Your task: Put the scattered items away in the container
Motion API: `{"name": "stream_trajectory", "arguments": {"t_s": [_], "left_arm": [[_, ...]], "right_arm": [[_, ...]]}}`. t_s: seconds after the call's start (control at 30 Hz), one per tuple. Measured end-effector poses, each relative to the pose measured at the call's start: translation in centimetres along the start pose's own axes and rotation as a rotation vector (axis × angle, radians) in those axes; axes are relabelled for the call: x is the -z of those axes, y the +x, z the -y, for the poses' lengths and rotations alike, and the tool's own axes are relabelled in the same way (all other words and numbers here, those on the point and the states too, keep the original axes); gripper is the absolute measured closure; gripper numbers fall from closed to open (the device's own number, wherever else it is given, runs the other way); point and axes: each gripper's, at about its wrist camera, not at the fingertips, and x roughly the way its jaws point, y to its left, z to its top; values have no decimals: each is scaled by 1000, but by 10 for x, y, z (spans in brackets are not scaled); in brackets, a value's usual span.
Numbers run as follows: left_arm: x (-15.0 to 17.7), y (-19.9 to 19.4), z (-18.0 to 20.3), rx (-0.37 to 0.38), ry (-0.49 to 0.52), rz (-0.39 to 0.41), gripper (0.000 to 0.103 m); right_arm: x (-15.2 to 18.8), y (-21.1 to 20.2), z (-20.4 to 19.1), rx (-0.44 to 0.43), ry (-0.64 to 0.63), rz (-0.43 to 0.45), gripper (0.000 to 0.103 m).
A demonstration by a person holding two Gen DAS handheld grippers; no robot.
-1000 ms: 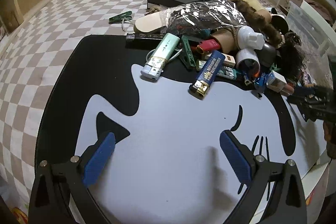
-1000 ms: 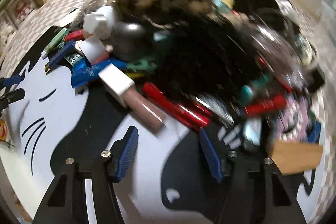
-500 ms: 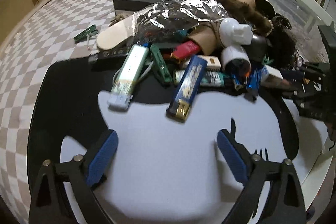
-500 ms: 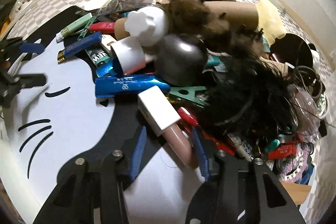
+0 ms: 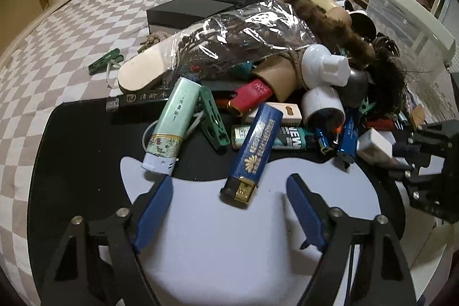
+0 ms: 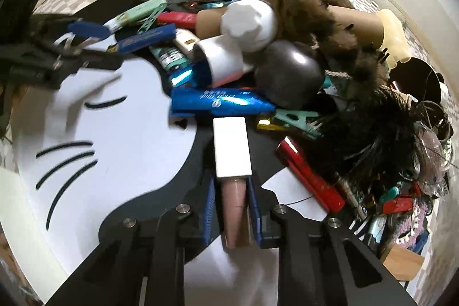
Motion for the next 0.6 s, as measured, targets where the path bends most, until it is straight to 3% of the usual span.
{"name": "stream_trajectory", "arguments": {"t_s": [0.13,0.37,0.6], "left_arm": [[1,0,4,17,22,13,44],[5,-2,12,85,39,-6,79],[8,-4,12,133,17,-27,79]], "right_arm": [[4,-4,-3,1,-15,-15,80],[8,-8,-4,1,-31,-29,80],[13,-13,2,-11,-35,-46,80]]}}
